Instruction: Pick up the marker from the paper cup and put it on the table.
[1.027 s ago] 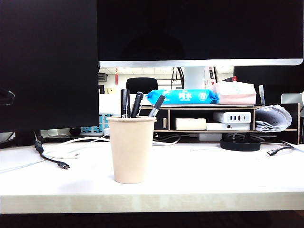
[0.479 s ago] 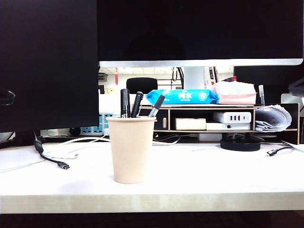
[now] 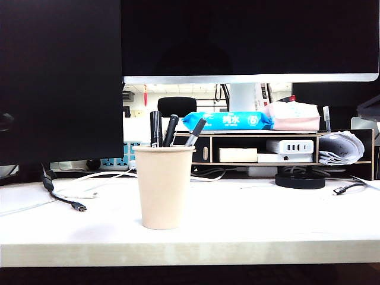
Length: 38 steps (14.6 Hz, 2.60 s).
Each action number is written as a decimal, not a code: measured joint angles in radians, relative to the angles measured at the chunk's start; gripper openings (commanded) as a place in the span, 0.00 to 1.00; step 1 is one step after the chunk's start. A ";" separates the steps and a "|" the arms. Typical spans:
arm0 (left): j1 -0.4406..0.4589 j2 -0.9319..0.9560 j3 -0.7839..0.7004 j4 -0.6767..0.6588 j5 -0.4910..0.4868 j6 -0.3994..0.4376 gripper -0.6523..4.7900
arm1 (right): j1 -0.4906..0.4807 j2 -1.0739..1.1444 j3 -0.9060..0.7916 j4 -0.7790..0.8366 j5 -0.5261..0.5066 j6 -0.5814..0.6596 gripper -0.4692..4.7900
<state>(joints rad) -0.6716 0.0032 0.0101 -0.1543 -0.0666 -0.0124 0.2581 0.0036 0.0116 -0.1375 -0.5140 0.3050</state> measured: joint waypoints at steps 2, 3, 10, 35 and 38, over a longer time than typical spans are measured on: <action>0.108 0.000 0.000 0.000 0.000 0.000 0.11 | 0.000 0.000 0.000 0.000 0.000 0.000 0.08; 0.141 0.000 0.000 0.004 -0.001 0.000 0.11 | 0.000 0.000 0.000 0.001 -0.002 0.000 0.08; 0.142 0.000 0.000 0.015 0.108 0.000 0.11 | 0.000 0.000 0.000 0.022 -0.006 0.001 0.08; 0.142 0.000 0.000 0.015 0.109 0.000 0.11 | 0.532 1.425 0.932 0.144 0.308 -0.337 0.08; 0.142 0.000 0.000 0.015 0.109 0.000 0.11 | 0.537 1.435 0.932 0.147 0.355 -0.341 0.24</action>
<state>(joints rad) -0.5301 0.0032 0.0097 -0.1394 0.0425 -0.0124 0.7952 1.4384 0.9440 0.0097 -0.1593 -0.0357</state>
